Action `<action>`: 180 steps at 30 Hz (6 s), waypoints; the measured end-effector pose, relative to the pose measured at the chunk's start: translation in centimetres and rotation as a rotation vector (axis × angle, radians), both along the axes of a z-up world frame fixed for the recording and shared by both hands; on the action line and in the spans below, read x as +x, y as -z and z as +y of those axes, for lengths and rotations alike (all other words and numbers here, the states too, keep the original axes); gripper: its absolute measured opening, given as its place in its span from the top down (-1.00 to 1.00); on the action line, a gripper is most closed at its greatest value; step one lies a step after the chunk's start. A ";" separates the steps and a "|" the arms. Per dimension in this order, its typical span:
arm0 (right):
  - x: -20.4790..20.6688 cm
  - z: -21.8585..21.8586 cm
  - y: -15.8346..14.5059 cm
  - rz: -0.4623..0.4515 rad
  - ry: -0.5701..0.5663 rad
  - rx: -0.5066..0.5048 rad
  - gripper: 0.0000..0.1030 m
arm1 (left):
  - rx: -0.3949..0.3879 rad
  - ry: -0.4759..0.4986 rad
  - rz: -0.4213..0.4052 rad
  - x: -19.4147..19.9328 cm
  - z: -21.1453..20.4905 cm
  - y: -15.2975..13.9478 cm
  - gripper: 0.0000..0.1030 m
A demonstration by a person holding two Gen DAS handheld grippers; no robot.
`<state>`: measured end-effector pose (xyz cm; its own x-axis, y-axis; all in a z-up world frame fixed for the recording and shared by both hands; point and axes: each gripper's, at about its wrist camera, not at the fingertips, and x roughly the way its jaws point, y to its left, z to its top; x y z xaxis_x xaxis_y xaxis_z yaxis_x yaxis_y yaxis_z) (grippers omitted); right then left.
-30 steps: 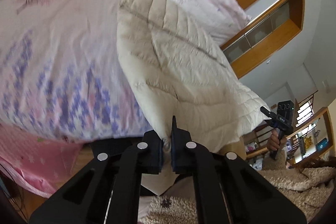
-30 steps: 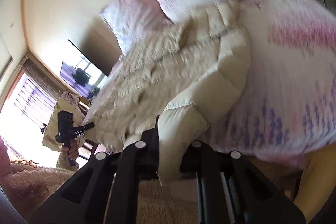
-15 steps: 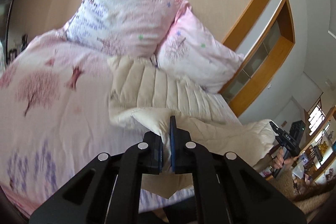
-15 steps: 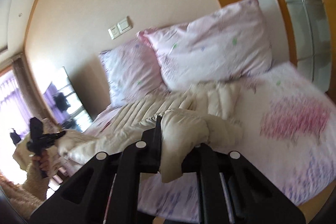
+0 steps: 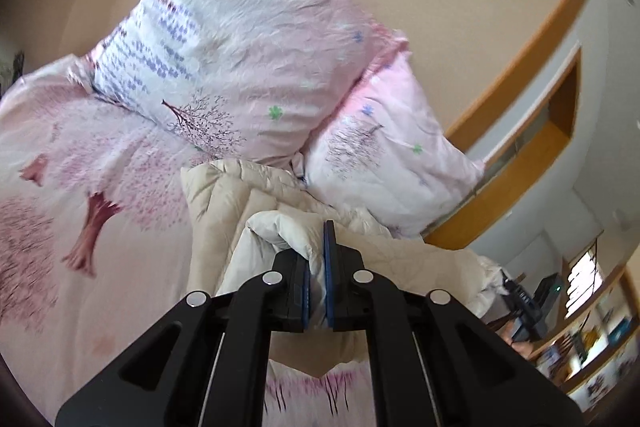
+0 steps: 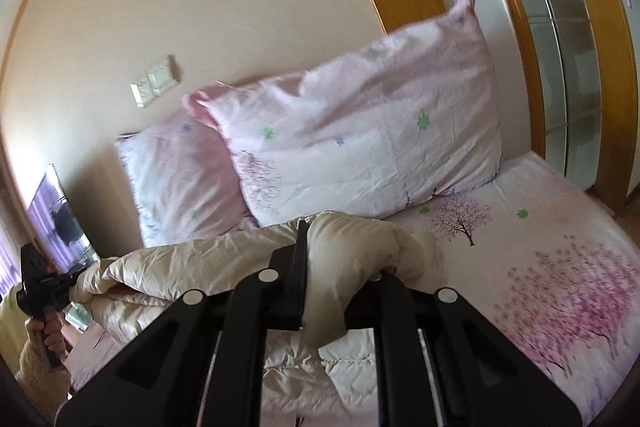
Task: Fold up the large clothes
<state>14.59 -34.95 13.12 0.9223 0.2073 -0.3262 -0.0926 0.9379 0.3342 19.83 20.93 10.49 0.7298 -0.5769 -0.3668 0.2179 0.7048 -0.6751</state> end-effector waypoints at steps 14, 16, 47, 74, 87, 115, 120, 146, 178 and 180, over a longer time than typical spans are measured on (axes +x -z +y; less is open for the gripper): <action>15.6 -2.9 8.2 0.368 0.095 0.252 0.56 | -0.123 -0.040 0.228 11.3 -0.5 7.0 0.92; 17.2 -3.6 8.9 0.403 0.101 0.332 0.19 | -0.150 -0.044 0.248 12.0 -0.5 7.4 0.91; 20.4 -4.5 10.3 0.529 0.284 0.031 0.85 | 0.278 -0.143 0.342 14.8 -3.4 7.9 -0.24; 21.3 3.1 11.9 0.594 0.177 -0.248 0.28 | 0.458 -0.137 0.232 14.3 -10.4 7.5 -0.53; 17.2 3.3 10.5 0.496 0.113 -0.211 0.26 | 0.462 -0.147 0.239 13.3 -9.9 7.9 -0.55; 6.2 -8.4 13.2 0.606 0.129 0.411 -0.42 | 0.167 -0.065 0.324 2.5 0.8 9.3 -0.74; 4.6 -8.5 15.3 0.663 0.125 0.493 -0.42 | 0.084 -0.037 0.387 1.4 1.4 11.1 -0.74; 5.4 -6.0 17.0 0.669 -0.043 0.696 0.63 | -0.201 -0.014 0.363 2.4 -2.2 12.9 0.58; 0.6 5.3 14.1 0.661 -0.301 0.389 0.61 | -0.212 -0.283 0.239 -10.0 8.5 14.0 0.69; 0.9 5.5 14.2 0.667 -0.267 0.355 0.43 | -0.187 -0.287 0.243 -9.9 8.1 14.1 0.63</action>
<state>15.45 -29.45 -1.08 0.4606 0.5881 -0.6648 0.0255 0.7399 0.6723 9.89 29.05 -3.57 0.7759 -0.4355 -0.4563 -0.1506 0.5745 -0.8045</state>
